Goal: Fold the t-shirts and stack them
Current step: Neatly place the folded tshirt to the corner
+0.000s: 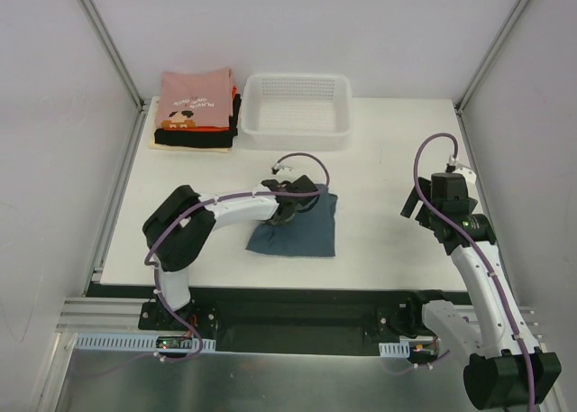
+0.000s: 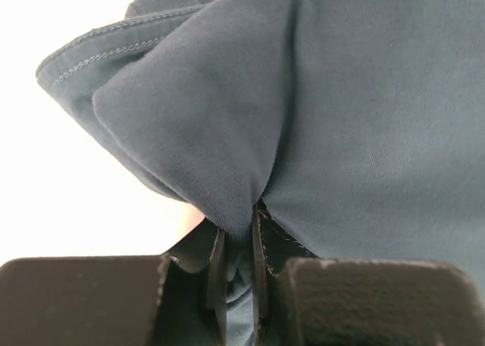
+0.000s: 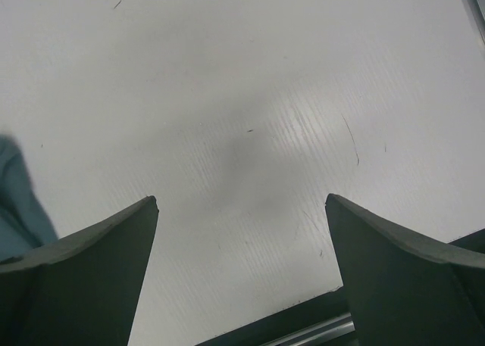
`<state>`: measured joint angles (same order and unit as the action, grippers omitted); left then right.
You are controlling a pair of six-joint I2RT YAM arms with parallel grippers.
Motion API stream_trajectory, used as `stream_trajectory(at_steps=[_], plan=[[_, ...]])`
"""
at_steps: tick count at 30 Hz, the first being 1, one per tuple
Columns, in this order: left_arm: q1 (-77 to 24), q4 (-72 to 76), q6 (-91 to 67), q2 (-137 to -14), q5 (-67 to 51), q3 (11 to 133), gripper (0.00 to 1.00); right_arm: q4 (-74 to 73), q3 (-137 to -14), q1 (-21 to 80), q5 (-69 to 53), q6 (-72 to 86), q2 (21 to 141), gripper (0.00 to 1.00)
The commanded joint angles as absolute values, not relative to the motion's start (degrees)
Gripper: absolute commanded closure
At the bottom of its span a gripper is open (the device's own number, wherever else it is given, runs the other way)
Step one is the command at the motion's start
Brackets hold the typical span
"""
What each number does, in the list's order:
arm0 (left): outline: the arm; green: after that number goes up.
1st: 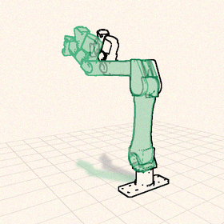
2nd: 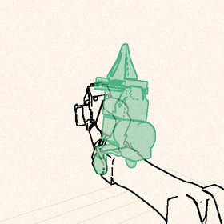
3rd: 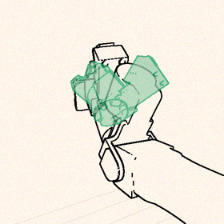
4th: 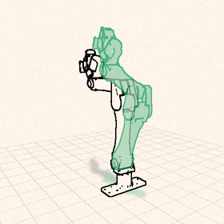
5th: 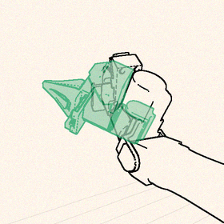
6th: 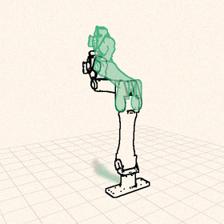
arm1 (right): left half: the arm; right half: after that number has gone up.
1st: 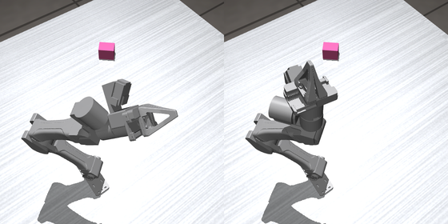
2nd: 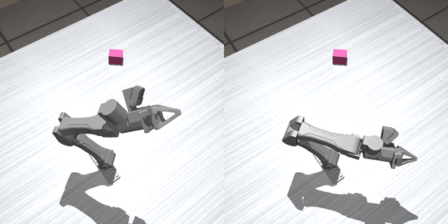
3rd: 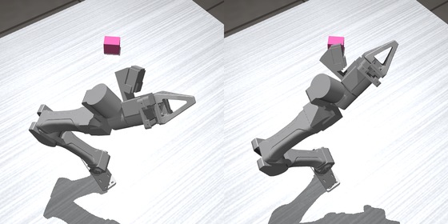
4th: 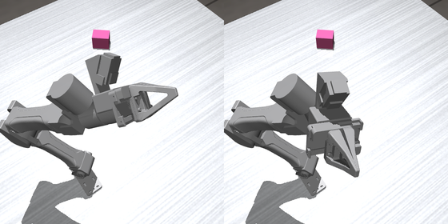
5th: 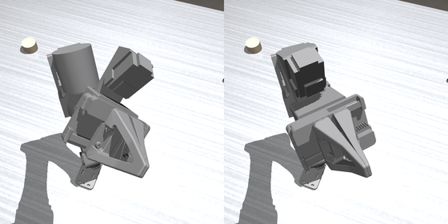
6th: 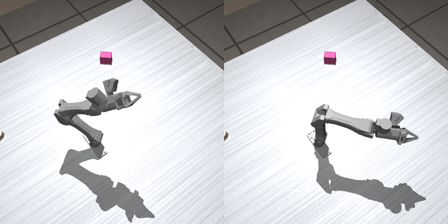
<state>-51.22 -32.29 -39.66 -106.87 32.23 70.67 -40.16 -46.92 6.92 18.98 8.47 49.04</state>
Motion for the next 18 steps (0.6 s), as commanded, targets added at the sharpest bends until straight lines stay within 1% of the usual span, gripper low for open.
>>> stream_trajectory(at_steps=[1,3,4,7,13,16,18], plan=[[-46.15,-42.45,-35.07,-100.56,47.44,66.98,1.00,-39.73,-47.37,6.50,18.63,7.12,48.87,0.03],[-44.48,-42.54,-32.36,-97.92,51.04,65.31,1.00,-39.46,-47.20,6.59,18.81,7.12,48.52,0.03],[-41.25,-42.54,-30.43,-96.78,58.46,65.04,1.00,-39.46,-47.20,6.59,18.72,7.03,48.52,0.03],[-36.85,-42.36,-25.76,-96.77,65.71,65.39,1.00,-39.46,-47.29,6.59,18.81,7.03,48.43,0.03],[-30.42,-41.14,-21.98,-98.34,69.52,70.48,1.00,-39.11,-47.02,6.50,19.16,6.94,48.16,0.03],[-27.95,-37.03,-15.66,-99.22,70.75,74.08,1.00,-39.11,-47.11,6.50,18.81,6.77,48.25,0.03],[-26.02,-34.29,-9.25,-99.14,69.09,76.54,1.00,-39.11,-47.02,6.50,18.81,6.77,48.25,0.03]])
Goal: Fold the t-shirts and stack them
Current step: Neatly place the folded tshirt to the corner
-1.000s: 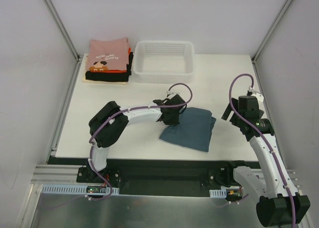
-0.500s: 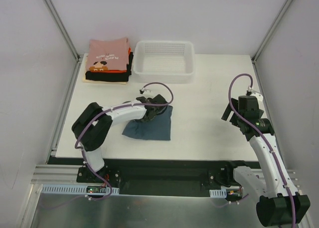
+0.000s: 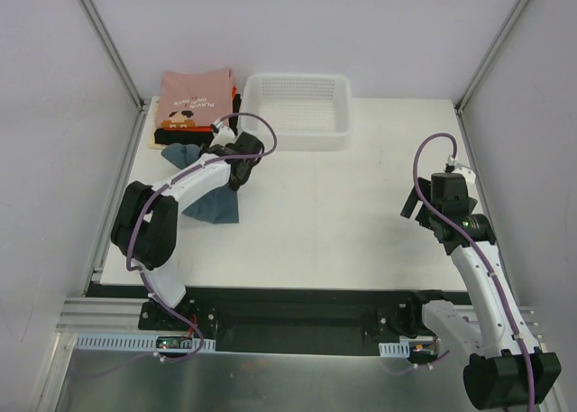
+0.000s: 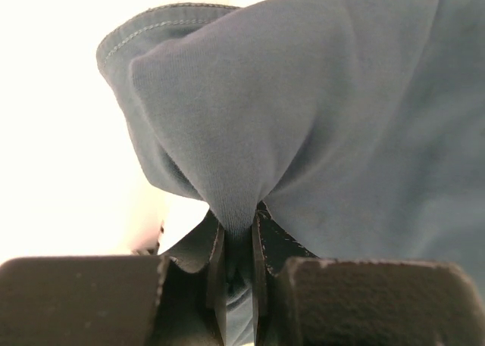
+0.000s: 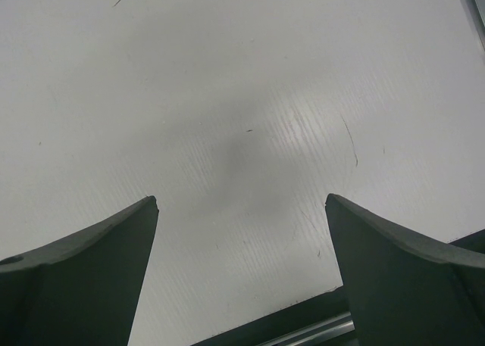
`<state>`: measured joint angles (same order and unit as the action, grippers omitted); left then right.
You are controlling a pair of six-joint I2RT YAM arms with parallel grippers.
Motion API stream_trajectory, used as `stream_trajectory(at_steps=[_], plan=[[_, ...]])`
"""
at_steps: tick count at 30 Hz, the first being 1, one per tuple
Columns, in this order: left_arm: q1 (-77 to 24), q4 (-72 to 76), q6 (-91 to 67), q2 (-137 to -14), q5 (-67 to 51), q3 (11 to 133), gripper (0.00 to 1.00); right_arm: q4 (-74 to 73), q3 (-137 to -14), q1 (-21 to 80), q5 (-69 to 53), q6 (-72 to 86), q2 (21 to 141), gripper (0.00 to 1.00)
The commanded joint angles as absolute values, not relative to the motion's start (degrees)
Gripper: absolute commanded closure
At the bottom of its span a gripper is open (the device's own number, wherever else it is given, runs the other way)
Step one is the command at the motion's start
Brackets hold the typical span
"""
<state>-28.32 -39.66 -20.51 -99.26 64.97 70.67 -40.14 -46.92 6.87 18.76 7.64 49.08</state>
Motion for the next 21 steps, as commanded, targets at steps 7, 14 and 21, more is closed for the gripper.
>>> stream_trajectory(at_steps=[7,14,21], plan=[[-22.85,-18.82,8.68,-92.30,55.84,78.83,1.00,-39.11,-47.11,6.59,19.07,6.68,48.25,0.03],[-21.62,-14.41,20.55,-90.00,49.05,84.89,1.00,-39.11,-47.11,6.59,18.98,6.59,49.30,0.03],[-20.92,-14.06,26.10,-94.29,47.99,95.96,1.00,-39.20,-47.29,6.59,18.81,6.77,50.45,0.03]])
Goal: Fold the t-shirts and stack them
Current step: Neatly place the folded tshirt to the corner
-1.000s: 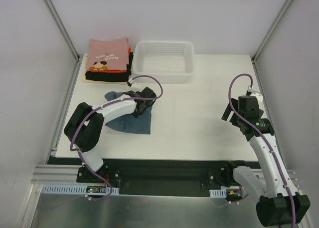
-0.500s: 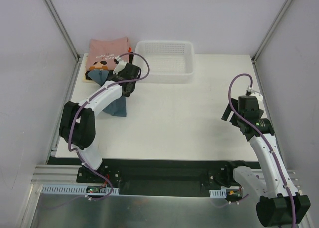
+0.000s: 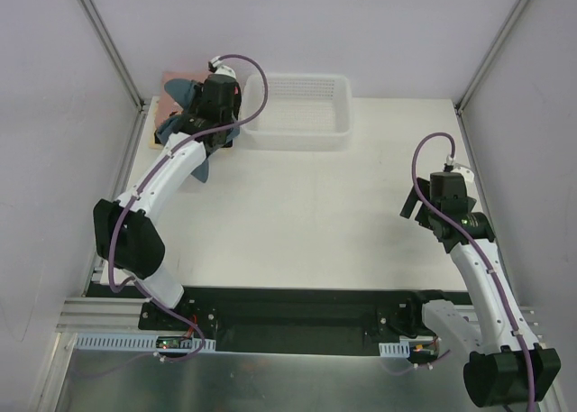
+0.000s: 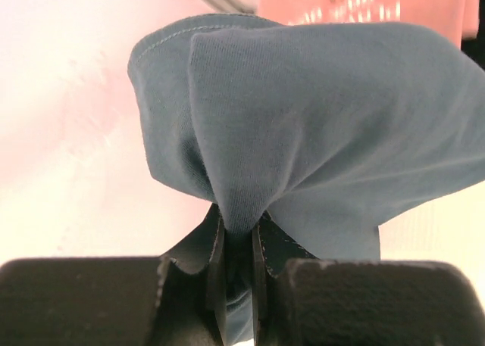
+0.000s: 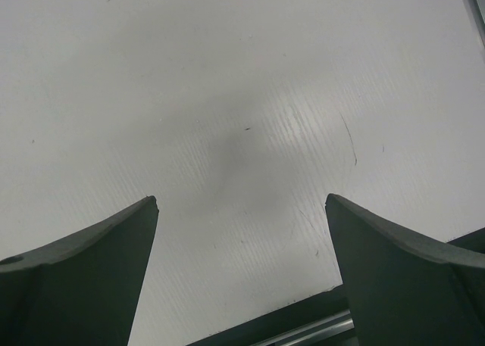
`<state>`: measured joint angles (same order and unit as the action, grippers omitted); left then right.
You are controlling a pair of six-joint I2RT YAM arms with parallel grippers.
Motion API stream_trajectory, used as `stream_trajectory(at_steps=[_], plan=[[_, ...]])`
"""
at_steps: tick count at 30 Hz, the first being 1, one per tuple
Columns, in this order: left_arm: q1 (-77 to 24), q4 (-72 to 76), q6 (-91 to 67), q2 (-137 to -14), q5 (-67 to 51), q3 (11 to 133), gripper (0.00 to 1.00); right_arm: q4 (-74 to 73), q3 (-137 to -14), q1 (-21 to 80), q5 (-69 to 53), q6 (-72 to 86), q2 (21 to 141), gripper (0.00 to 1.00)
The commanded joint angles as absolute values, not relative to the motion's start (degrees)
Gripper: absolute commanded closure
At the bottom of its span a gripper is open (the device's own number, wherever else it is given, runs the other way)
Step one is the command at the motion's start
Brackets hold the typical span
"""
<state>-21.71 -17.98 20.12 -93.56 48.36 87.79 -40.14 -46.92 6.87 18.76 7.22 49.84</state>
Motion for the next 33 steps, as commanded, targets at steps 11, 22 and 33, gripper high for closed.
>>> stream_trajectory(at_steps=[11,22,33], plan=[[-20.83,-14.33,33.92,-105.46,40.52,116.51,1.00,-39.20,-47.37,6.50,19.07,6.68,52.55,0.03],[-19.69,-14.50,35.17,-122.69,36.04,138.16,1.00,-39.99,-47.90,6.51,20.39,6.68,55.37,0.03],[-11.26,-14.50,18.38,-130.24,24.27,138.51,1.00,-41.83,-49.57,6.59,23.73,6.94,59.23,0.03]])
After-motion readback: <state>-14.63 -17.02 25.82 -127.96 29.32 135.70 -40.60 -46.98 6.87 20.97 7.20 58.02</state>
